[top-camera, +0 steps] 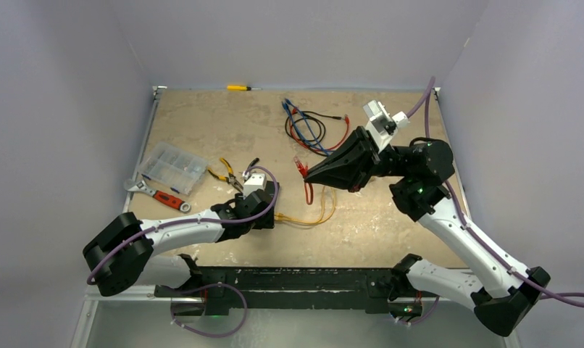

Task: Pull the plug from the switch port
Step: Place the connector at the center of the board.

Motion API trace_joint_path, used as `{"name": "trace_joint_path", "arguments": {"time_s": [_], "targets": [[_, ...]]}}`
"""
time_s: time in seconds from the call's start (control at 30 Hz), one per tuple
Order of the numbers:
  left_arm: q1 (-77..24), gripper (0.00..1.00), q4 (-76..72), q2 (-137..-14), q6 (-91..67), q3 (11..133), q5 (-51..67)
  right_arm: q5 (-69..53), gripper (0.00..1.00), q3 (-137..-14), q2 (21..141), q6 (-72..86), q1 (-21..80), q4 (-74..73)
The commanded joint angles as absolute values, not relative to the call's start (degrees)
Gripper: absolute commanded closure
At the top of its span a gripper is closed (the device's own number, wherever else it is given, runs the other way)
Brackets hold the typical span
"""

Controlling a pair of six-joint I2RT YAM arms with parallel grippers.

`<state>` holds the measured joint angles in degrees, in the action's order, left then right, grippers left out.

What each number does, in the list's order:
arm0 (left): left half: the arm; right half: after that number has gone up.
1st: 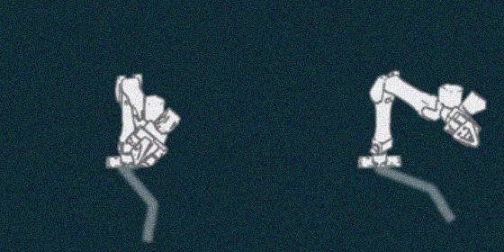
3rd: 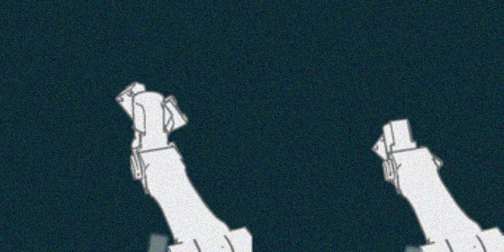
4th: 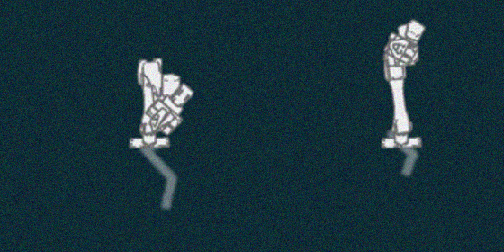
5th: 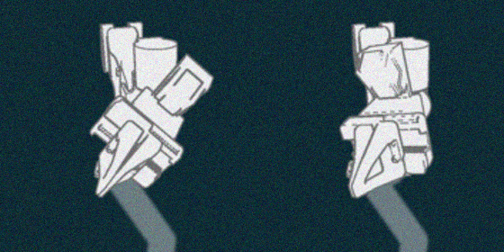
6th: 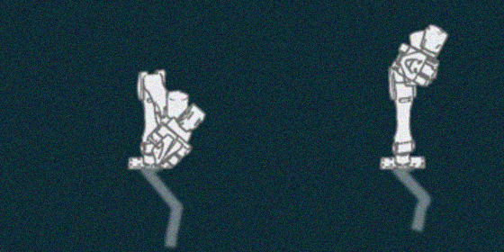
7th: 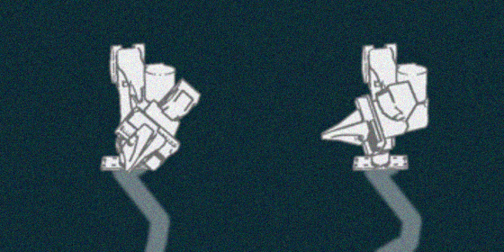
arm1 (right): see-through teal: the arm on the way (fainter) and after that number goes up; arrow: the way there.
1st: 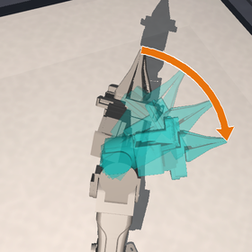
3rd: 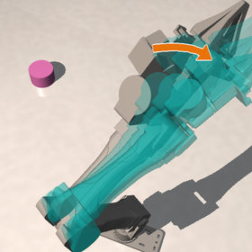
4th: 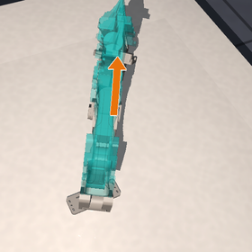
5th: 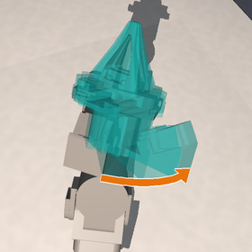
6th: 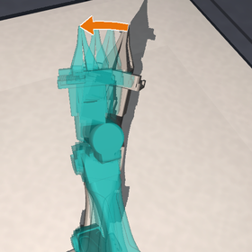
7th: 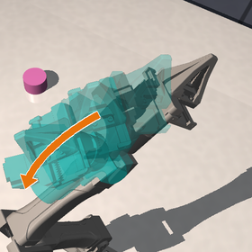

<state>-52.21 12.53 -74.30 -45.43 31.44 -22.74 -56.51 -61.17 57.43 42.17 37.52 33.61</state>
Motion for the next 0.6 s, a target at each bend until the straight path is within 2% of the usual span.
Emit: {"name": "trace_joint_path", "arguments": {"time_s": [0.0,0.57], "targets": [[-52.73,1.0,17.32,-77.34,-46.03,28.95,-19.5,-56.4,1.0,-64.23,55.81,43.17,37.39,36.58],[-52.82,1.0,17.2,-77.43,-46.14,28.82,-19.51,-54.18,1.0,-65.81,53.26,43.57,37.36,36.21]]}}
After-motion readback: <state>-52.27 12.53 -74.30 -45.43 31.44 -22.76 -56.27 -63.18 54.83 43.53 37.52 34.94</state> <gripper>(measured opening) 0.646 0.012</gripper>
